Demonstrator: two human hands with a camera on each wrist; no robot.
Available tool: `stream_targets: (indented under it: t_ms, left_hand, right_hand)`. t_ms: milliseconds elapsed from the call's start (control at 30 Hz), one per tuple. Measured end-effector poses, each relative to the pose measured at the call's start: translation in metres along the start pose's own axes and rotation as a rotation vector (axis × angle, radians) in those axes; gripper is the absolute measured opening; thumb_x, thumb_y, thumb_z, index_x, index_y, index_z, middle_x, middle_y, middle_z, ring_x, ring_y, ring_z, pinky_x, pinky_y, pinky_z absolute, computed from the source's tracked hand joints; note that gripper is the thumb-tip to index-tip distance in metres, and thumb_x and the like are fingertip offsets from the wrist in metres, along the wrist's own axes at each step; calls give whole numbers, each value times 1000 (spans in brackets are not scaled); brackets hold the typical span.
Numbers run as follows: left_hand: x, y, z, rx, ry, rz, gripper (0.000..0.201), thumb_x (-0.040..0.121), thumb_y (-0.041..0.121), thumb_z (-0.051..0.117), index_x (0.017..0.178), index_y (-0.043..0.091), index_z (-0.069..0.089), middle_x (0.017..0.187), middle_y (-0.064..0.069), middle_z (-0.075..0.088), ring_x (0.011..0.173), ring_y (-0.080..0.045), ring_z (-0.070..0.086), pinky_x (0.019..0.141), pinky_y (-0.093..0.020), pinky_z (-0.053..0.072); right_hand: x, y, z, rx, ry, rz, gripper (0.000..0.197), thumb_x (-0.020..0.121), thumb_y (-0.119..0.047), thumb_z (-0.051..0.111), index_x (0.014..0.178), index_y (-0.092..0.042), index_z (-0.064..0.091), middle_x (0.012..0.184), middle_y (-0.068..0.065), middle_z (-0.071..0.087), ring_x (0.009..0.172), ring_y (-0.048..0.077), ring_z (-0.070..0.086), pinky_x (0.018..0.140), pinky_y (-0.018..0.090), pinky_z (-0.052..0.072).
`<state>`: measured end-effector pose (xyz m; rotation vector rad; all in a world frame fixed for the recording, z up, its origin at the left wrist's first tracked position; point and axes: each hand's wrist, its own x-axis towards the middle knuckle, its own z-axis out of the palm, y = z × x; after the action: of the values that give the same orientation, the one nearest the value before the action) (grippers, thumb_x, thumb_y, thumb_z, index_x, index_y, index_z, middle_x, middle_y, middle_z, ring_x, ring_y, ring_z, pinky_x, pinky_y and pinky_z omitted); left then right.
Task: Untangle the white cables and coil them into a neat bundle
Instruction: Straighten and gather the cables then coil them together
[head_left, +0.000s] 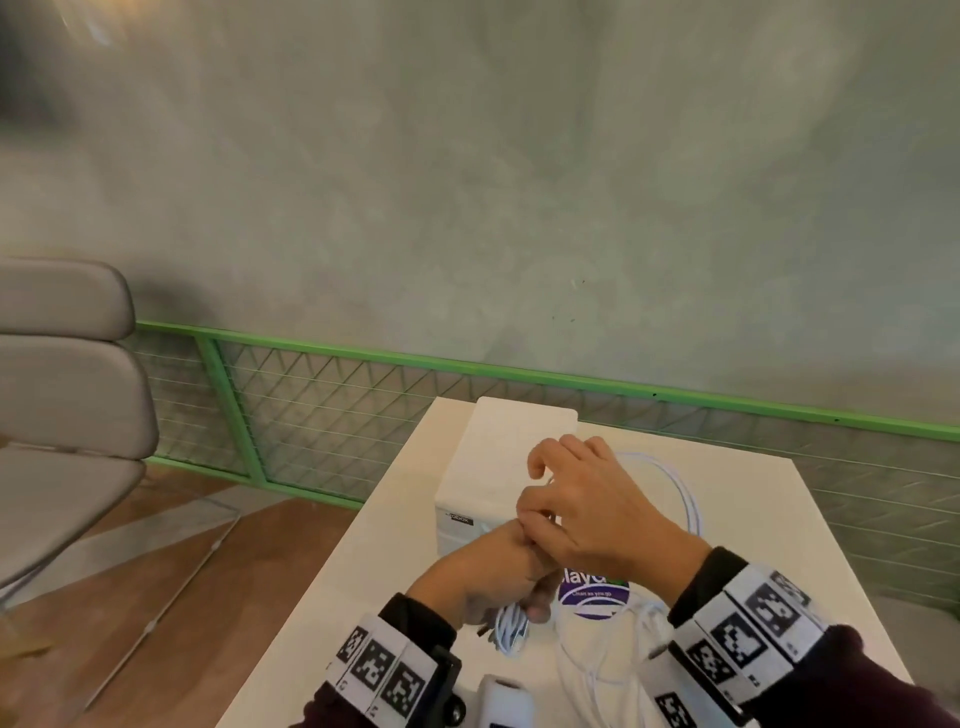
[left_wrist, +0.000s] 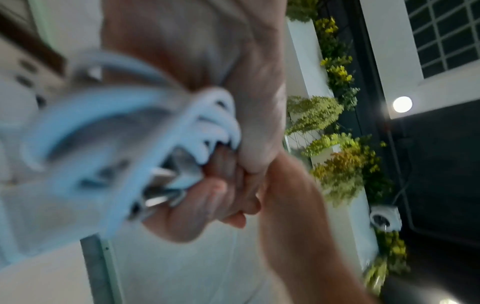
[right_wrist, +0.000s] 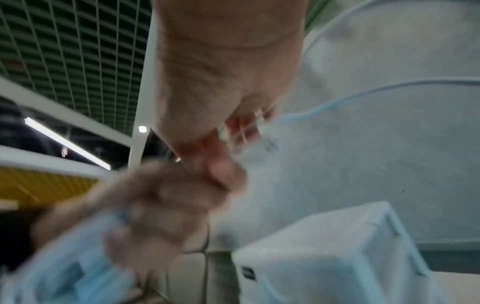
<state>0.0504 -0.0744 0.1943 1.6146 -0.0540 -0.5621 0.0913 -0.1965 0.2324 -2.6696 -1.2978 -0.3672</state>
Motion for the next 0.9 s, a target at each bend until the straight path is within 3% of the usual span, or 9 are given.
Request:
stream_targets:
  t_ms: [100,167,267,400,500,567,733,833,900]
  left_hand:
    - [1,2,2,-162,-59,-3,30,97,1,34,70,14,36,45,6,28,37,-5,25,42,-17,28]
    - [1,3,4,-162,-116,-9,27,96,0,33,73,12,41,44,6,33,37,-5,30,43,-16,32]
    - [-1,3,4,10,-140,43,26,93,4,48,68,8,53,46,5,51,41,-6,49,51,-17,46]
    - [8,4,5,397,194,139,15,83,11,62,73,22,60,75,1,65,67,-9,61,73,-27,53]
    - [17,0,12,593,418,119,29,76,40,73,90,23,54,82,3,61,75,-15,58,68,-24,48]
    - [21,-1,16,563,449,108,31,75,42,74,84,21,53,72,5,58,64,-13,56,61,-21,46]
    - [9,-2,5,63,-47,164,18,79,19,74,67,13,61,35,6,47,28,-6,40,41,-16,41]
    - [4,-1,7,-181,-287,165,23,68,36,76,66,16,64,35,7,42,28,-6,39,41,-16,42]
    - [4,1,4,-131,-346,157,33,68,46,70,75,14,64,42,9,52,39,-5,52,52,-18,50]
  right_hand:
    - [-1,11,11,89,44,74,59,84,-63,29,66,-24,69,84,-1,65,84,16,51,86,37,32]
    - [2,15,11,127,-91,144,79,76,-75,14,61,-16,63,65,2,61,67,18,50,71,32,39]
    - [4,15,14,73,-130,236,60,67,-60,11,47,-10,36,46,5,39,52,23,38,48,26,25]
    - [8,17,11,89,-62,500,45,80,-39,38,44,-12,36,43,-1,35,42,14,31,43,21,25]
    - [13,18,8,73,-20,662,37,83,-31,45,52,-11,50,48,-1,43,43,13,38,45,19,32]
    - [15,17,4,69,-26,653,37,82,-28,46,48,-12,44,46,-1,38,42,13,34,44,20,26]
    - [15,25,-6,357,-115,319,45,68,-25,51,36,-16,22,32,1,21,38,15,16,42,22,17]
    - [10,27,-8,522,-86,256,47,67,-14,55,33,-20,23,38,-5,21,35,13,17,38,14,16]
    - [9,29,-9,533,-81,233,42,63,-17,52,33,-20,23,39,-4,21,36,13,17,39,15,16]
